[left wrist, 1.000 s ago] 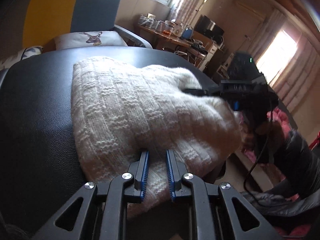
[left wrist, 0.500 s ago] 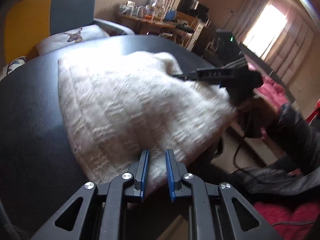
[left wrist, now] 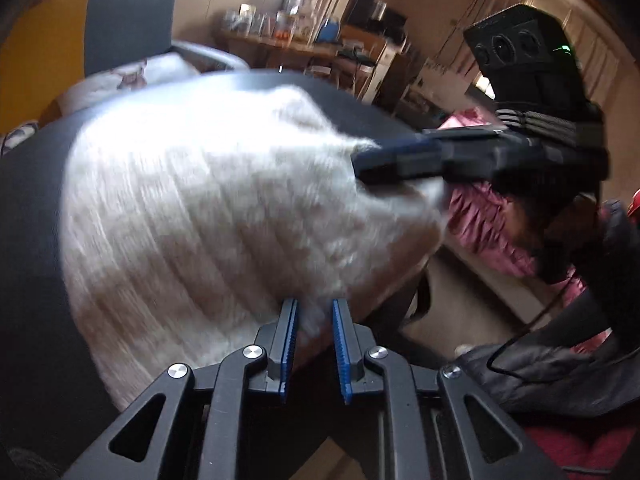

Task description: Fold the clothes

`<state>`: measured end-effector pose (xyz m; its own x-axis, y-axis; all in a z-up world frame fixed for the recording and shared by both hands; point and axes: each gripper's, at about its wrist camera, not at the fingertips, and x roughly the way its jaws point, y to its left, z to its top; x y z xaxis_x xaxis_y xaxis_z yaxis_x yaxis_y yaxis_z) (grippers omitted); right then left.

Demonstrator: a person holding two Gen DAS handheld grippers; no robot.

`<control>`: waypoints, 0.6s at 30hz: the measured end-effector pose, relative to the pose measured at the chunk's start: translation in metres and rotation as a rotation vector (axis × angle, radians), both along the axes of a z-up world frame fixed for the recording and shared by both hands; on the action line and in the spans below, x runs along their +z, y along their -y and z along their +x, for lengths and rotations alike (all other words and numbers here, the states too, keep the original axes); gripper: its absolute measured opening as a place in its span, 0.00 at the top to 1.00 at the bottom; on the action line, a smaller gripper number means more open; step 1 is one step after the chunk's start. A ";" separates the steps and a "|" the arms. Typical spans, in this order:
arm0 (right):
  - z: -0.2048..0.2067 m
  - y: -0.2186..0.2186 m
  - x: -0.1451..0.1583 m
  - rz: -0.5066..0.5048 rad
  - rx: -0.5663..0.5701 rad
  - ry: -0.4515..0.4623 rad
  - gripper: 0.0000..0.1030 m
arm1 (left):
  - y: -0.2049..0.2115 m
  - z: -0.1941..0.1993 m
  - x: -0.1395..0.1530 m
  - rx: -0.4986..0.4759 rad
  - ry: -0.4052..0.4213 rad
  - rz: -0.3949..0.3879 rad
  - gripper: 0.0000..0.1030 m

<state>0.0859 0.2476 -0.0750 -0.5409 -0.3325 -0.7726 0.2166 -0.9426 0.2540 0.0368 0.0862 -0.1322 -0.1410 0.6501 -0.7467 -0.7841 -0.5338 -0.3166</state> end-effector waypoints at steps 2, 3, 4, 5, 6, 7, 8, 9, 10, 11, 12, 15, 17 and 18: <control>0.007 -0.006 -0.025 0.001 -0.036 0.053 0.79 | 0.003 0.000 -0.005 0.020 0.017 0.024 0.84; 0.011 -0.012 -0.038 -0.022 -0.064 0.068 0.80 | 0.009 -0.009 0.000 0.040 0.022 0.045 0.84; 0.014 -0.017 -0.045 -0.049 -0.088 0.074 0.82 | 0.016 -0.017 0.005 0.061 0.027 0.066 0.84; 0.015 -0.022 -0.047 -0.080 -0.108 0.071 0.83 | 0.022 -0.026 0.010 0.082 0.032 0.087 0.84; 0.016 -0.024 -0.048 -0.097 -0.120 0.068 0.83 | 0.028 -0.035 0.015 0.102 0.037 0.108 0.84; 0.016 -0.024 -0.048 -0.099 -0.124 0.065 0.83 | 0.034 -0.043 0.020 0.123 0.042 0.129 0.84; 0.016 -0.024 -0.048 -0.100 -0.125 0.062 0.83 | 0.041 -0.052 0.025 0.144 0.047 0.150 0.84; 0.016 -0.024 -0.048 -0.102 -0.123 0.061 0.83 | 0.047 -0.061 0.030 0.165 0.052 0.171 0.84; 0.016 -0.025 -0.049 -0.108 -0.123 0.061 0.83 | 0.053 -0.070 0.035 0.185 0.057 0.192 0.84; 0.016 -0.027 -0.049 -0.116 -0.124 0.062 0.83 | 0.059 -0.078 0.040 0.206 0.062 0.213 0.80; 0.017 -0.028 -0.049 -0.122 -0.125 0.063 0.83 | 0.066 -0.087 0.045 0.227 0.067 0.234 0.79; 0.018 -0.028 -0.048 -0.120 -0.117 0.063 0.83 | 0.084 -0.113 0.060 0.289 0.082 0.297 0.79; 0.017 -0.028 -0.049 -0.124 -0.118 0.062 0.82 | 0.094 -0.131 0.069 0.325 0.085 0.328 0.79; 0.018 -0.029 -0.049 -0.128 -0.123 0.063 0.82 | 0.091 -0.142 0.072 0.326 0.062 0.313 0.79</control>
